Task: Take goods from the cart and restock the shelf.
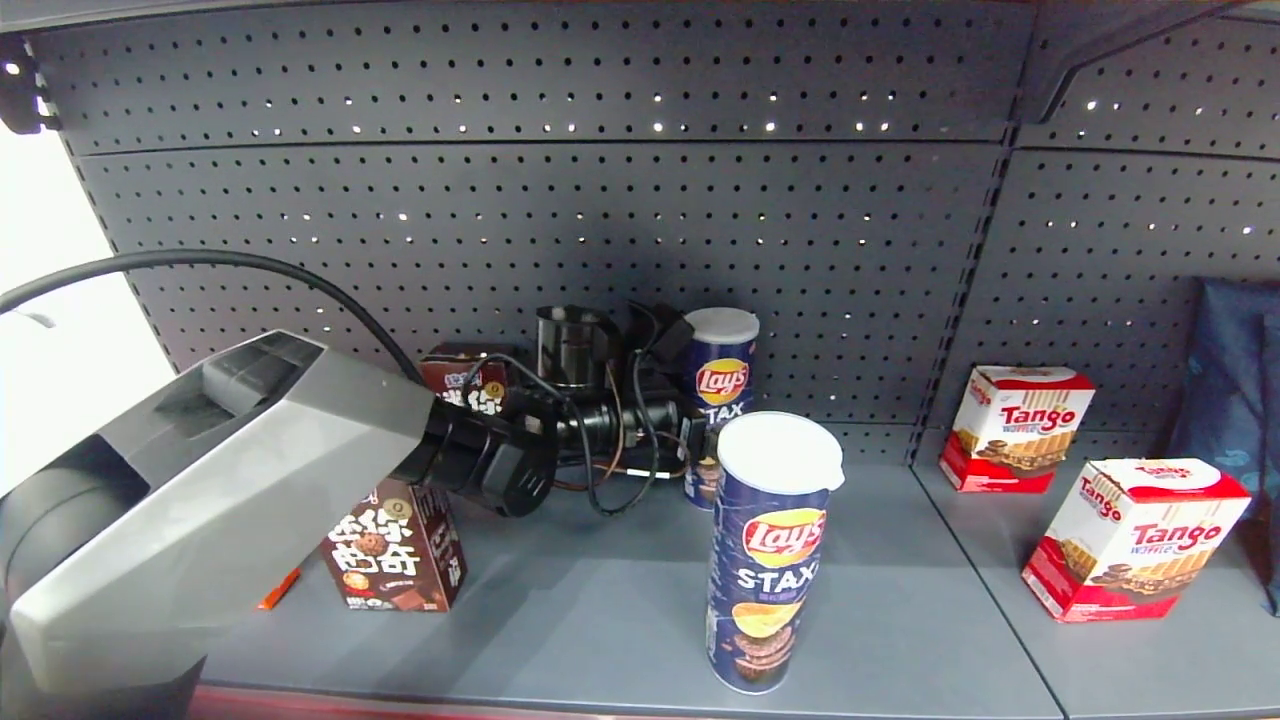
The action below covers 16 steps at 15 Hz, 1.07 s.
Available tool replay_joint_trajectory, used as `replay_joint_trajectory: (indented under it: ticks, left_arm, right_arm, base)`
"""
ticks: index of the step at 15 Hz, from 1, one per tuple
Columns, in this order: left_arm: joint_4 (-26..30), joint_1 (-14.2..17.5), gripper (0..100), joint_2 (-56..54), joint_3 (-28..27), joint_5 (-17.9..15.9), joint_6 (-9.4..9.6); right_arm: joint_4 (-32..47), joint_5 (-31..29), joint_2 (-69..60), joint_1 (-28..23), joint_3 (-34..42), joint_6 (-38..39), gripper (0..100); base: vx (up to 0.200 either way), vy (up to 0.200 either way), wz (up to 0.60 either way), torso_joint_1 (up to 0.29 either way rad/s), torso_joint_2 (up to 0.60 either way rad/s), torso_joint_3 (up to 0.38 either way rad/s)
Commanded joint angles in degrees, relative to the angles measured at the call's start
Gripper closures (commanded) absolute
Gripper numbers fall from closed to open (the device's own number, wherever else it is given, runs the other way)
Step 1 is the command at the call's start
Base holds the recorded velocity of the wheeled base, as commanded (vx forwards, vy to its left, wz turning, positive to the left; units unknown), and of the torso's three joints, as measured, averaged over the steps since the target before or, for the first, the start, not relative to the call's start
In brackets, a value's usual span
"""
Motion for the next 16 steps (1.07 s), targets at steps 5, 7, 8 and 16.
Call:
replay_joint_trajectory:
  ticks: [5, 7, 8, 16]
  left_arm:
    - [-0.2, 0.5, 0, -8.7, 6.9, 0.1, 0.08]
    - [-0.1, 2.1, 0, -12.6, 10.8, 0.1, 0.78]
    - [-0.1, 3.1, 0, -14.7, 13.3, 0.0, 2.01]
    - [0.4, 5.6, 0, -31.8, 28.9, 0.1, 2.72]
  right_arm:
    - [-0.1, 0.0, 0.1, 0.0, 0.0, 0.0, 0]
    - [-0.1, 0.0, 0.2, 0.0, 0.0, 0.0, 0]
    - [-0.1, 0.0, 0.2, 0.0, 0.0, 0.0, 0]
    - [-0.1, 0.3, 0.1, 0.0, 0.0, -0.1, 0]
  base:
    - [0.0, 0.0, 0.0, 0.0, 0.0, 0.0]
    - [0.0, 0.0, 0.0, 0.0, 0.0, 0.0]
    - [0.0, 0.0, 0.0, 0.0, 0.0, 0.0]
    - [0.0, 0.0, 0.0, 0.0, 0.0, 0.0]
